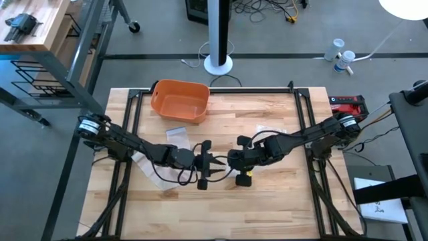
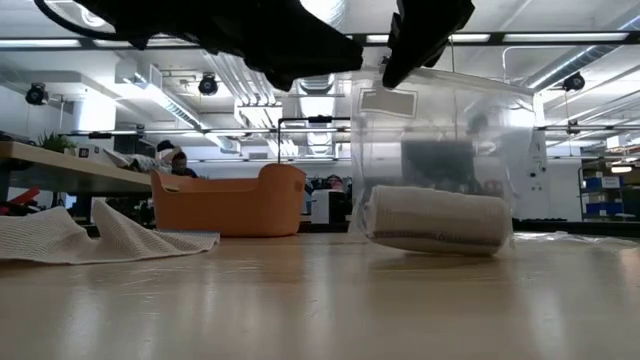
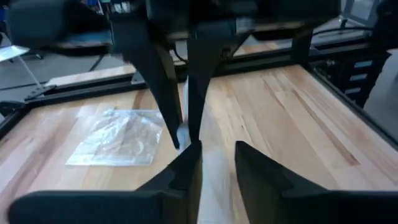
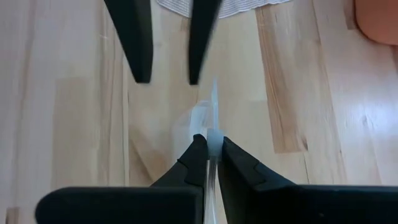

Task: Roll bandage
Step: Close the transparent zip bag

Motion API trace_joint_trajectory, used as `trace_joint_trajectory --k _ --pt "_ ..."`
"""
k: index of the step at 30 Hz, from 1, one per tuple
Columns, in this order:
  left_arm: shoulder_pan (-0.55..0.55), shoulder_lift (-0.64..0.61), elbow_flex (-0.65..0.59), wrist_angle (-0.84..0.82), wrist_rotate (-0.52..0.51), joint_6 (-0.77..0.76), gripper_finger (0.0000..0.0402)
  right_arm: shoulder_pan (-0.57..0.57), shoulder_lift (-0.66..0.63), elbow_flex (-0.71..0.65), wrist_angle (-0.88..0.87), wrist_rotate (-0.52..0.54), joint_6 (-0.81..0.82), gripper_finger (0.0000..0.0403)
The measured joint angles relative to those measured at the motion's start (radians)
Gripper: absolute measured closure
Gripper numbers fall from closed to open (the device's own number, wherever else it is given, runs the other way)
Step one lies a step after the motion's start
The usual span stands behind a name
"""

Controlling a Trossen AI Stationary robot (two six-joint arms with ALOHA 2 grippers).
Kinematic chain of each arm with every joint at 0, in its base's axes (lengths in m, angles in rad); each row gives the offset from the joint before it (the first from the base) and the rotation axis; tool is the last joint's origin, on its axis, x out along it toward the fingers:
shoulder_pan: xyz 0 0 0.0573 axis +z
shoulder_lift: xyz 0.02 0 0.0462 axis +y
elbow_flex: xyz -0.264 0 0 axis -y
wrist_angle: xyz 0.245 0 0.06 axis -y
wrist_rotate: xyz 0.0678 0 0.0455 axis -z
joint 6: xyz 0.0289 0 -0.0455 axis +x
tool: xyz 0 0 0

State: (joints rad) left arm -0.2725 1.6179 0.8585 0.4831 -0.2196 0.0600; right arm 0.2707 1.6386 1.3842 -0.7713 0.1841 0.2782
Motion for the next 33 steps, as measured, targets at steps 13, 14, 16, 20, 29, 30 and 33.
trace_joint_trajectory --k 13,14,16,20,29,30,33 --pt "0.014 0.053 -0.002 0.064 -0.053 -0.017 0.0281 -0.001 0.001 -0.009 0.062 0.006 0.002 0.0384" --pt "0.014 0.047 -0.002 0.058 -0.052 -0.013 0.0283 0.000 0.001 -0.010 0.065 0.008 0.002 0.0384" --pt "0.009 0.032 -0.002 0.048 -0.053 0.006 0.0285 0.002 0.001 -0.013 0.069 0.005 0.002 0.0384" --pt "0.006 0.010 0.018 0.030 -0.112 0.035 0.0282 0.002 0.002 -0.022 0.065 -0.009 0.001 0.0384" --pt "0.015 0.020 0.015 -0.007 -0.088 0.035 0.0244 0.002 0.002 -0.029 0.074 -0.008 -0.001 0.0384" --pt "0.018 0.026 0.012 -0.014 -0.088 0.030 0.0242 0.002 0.002 -0.029 0.073 -0.008 -0.001 0.0384" --pt "0.023 0.039 0.012 0.002 -0.088 0.028 0.0245 0.002 0.002 -0.029 0.075 -0.009 0.000 0.0384"
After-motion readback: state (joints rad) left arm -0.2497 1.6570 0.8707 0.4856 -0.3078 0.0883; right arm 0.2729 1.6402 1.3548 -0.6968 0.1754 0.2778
